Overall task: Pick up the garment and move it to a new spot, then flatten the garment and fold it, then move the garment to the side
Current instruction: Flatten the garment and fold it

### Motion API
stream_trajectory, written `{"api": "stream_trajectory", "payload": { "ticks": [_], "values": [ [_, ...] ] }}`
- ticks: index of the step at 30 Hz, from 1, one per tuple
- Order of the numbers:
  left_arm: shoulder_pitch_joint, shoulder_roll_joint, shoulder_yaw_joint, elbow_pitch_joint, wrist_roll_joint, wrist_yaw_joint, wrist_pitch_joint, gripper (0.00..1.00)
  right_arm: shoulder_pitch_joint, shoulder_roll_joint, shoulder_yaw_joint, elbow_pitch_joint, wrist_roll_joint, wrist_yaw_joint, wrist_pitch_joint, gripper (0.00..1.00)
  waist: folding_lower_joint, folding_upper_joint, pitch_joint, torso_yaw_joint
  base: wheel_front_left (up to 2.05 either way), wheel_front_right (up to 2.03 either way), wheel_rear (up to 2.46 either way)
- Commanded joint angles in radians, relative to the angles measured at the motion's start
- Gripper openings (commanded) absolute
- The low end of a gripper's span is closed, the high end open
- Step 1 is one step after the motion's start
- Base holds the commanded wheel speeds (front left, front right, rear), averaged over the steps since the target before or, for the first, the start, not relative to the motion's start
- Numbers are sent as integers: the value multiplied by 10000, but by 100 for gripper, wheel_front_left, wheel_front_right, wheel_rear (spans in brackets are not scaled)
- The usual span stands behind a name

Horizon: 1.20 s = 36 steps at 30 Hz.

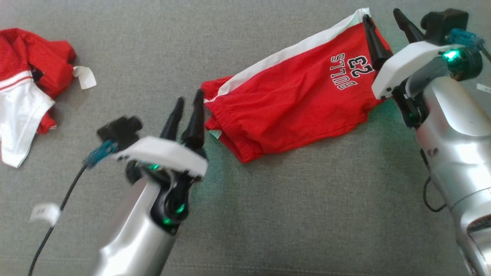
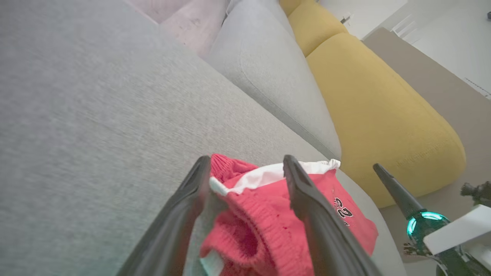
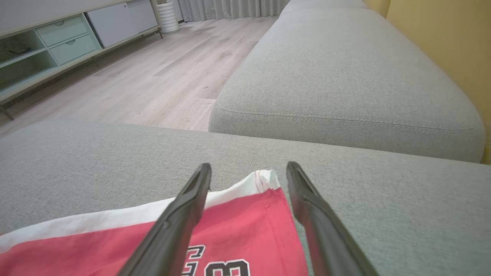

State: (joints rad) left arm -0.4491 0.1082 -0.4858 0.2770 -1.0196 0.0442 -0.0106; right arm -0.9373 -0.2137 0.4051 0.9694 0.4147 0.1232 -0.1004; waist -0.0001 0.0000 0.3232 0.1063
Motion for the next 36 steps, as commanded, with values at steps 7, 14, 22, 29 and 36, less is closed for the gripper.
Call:
{"api": "stream_trajectory", "payload": {
  "ticks": [7,14,22,29,36],
  "values": [
    [732,1009,476,-1140,1121,343,-1362,100,23,-550,496,252,613,75,179,100,1,0,-618,53,0,0,0],
    [1625,1428,805,-1468,1406,758,-1913,100,380,-1074,960,805,1057,75,1332,100,1,0,-656,477,0,0,0],
    [2175,1747,1012,-1769,1772,1143,-2164,100,552,-1343,1177,1243,1481,75,2340,100,1,0,-394,985,0,0,0],
    [2513,1855,1196,-2151,1794,1366,-2237,100,1022,-1139,1463,1183,2404,75,3978,82,1,0,-410,1218,0,0,0],
    [2563,1944,1250,-2319,1823,1449,-2250,100,1272,-1229,1597,372,3045,75,3856,0,1,0,-470,1033,0,0,0]
  ]
}}
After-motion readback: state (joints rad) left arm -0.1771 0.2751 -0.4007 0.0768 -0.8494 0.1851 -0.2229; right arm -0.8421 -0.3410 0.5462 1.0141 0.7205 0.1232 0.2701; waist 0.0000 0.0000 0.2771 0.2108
